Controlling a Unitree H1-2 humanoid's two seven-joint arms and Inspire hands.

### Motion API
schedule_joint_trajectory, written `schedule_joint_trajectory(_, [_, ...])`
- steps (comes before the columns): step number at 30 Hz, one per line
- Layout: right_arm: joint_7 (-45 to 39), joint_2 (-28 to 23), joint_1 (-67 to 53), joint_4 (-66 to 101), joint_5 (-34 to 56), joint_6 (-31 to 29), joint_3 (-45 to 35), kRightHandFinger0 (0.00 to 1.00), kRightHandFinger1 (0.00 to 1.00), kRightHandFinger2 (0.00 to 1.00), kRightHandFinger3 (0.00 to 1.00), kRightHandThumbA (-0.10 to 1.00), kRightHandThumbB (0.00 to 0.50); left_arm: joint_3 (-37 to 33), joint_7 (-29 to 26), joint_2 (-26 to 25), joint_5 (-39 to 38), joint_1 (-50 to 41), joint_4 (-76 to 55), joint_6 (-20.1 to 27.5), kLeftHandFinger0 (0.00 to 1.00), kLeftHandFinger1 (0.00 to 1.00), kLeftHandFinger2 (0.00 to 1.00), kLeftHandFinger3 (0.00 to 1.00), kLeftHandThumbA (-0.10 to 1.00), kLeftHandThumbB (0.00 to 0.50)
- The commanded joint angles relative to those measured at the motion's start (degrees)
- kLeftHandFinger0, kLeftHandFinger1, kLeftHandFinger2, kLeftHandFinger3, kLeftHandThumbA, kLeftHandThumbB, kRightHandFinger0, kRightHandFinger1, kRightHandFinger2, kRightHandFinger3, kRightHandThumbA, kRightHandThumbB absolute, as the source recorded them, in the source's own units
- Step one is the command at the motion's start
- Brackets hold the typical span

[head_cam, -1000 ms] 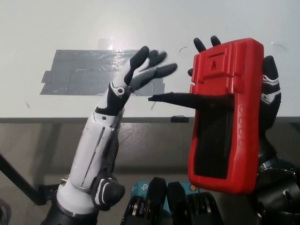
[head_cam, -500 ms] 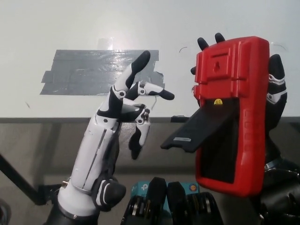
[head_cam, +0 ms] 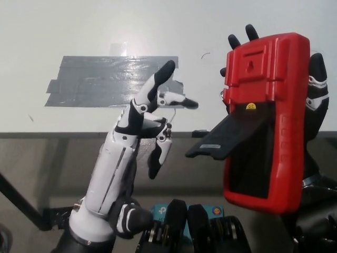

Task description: The robot first picks the multimeter with right hand and then unfolds the black stand on the back of it using left hand

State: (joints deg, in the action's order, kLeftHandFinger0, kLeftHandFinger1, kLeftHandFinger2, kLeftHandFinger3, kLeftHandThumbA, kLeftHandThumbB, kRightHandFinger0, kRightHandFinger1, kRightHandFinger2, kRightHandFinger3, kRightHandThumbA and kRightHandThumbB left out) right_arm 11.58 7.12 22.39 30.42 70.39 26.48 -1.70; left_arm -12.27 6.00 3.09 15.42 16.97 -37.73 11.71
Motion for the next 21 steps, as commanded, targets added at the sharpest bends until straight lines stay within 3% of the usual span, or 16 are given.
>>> schedule_joint_trajectory(1, [-0.53, 0.89, 3.03, 2.44, 4.50, -2.61, -0.46, 0.00, 0.24, 0.82, 0.88, -0.10, 0.122, 3.87, -8.49, 4.84, 6.88, 0.32, 2.06, 10.35, 1.00, 1.00, 1.00, 1.00, 1.00, 0.334])
schedule_joint_trajectory(3, [-0.82, 0.68, 3.17, 2.26, 4.91, -2.63, -0.58, 0.00, 0.24, 0.83, 0.88, -0.10, 0.123, 5.85, -10.39, 6.57, 9.15, 1.10, 2.44, 10.43, 1.00, 1.00, 1.00, 1.00, 1.00, 0.370])
schedule_joint_trajectory(6, [-0.97, 0.69, 3.07, 2.36, 4.31, -2.90, -0.63, 0.00, 0.25, 0.83, 0.88, -0.10, 0.123, 7.01, -10.58, 8.63, 11.74, 2.60, 2.23, 11.43, 1.00, 1.00, 1.00, 1.00, 1.00, 0.367])
schedule_joint_trajectory(11, [-0.72, 1.26, 3.03, 2.41, 4.07, -3.16, -0.47, 0.00, 0.24, 0.78, 0.83, -0.10, 0.132, 5.51, -9.82, 8.44, 15.78, 2.82, 2.99, 14.39, 1.00, 1.00, 1.00, 1.00, 1.00, 0.334])
schedule_joint_trajectory(14, [-0.50, 1.49, 3.08, 2.46, 4.91, -3.25, -0.50, 0.00, 0.16, 0.70, 0.80, -0.10, 0.133, 2.12, -7.63, 5.11, 14.38, 3.04, 3.07, 15.10, 1.00, 1.00, 1.00, 1.00, 1.00, 0.250])
schedule_joint_trajectory(21, [-0.88, 1.41, 3.67, 2.51, 4.95, -3.54, -0.26, 0.00, 0.20, 0.77, 0.86, -0.10, 0.114, -3.38, -3.45, 4.38, 17.32, 0.13, 2.29, 14.51, 1.00, 1.00, 1.00, 1.00, 1.00, 0.384])
